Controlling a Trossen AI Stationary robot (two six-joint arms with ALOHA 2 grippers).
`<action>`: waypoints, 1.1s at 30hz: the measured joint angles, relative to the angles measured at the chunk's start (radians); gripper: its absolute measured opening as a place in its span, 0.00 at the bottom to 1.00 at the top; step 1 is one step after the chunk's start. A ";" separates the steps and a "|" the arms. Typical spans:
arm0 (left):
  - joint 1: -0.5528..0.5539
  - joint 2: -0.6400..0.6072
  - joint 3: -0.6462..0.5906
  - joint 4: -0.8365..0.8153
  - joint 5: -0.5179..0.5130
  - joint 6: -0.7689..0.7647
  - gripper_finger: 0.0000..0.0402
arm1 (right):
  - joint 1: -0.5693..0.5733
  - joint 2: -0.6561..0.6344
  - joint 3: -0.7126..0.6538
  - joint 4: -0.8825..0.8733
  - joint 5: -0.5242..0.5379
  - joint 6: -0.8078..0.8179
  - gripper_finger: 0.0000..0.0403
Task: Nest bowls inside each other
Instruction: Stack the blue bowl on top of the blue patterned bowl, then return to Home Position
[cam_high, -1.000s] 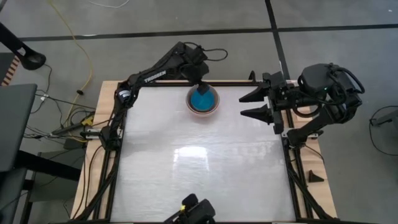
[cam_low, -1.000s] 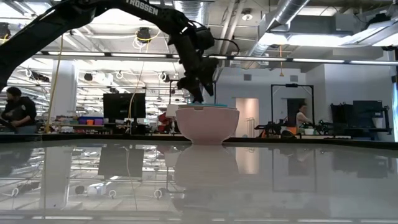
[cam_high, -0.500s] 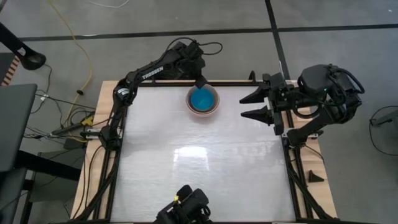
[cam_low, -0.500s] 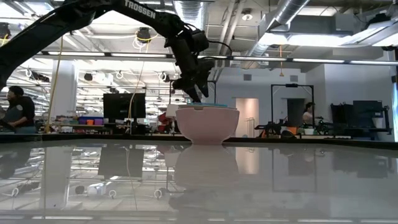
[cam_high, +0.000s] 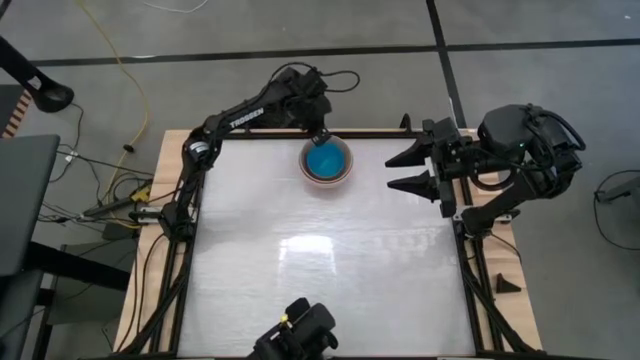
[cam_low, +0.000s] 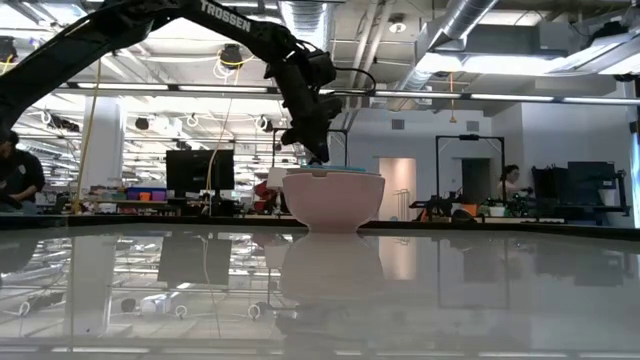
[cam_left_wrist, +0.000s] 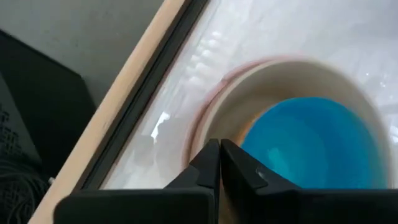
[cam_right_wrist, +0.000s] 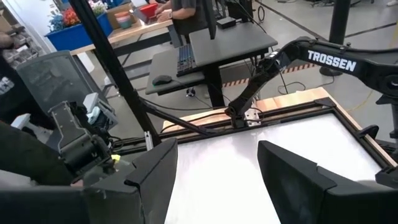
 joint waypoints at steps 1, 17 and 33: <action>0.000 0.000 -0.013 0.003 -0.005 0.000 0.00 | 0.000 0.000 0.000 0.000 0.000 0.000 0.64; 0.003 0.002 -0.083 0.042 -0.024 -0.034 0.00 | 0.000 0.000 0.000 0.000 0.000 0.011 0.64; 0.005 -0.297 -0.024 0.063 0.053 -0.020 0.20 | 0.047 -0.029 0.000 -0.097 0.157 -0.017 0.64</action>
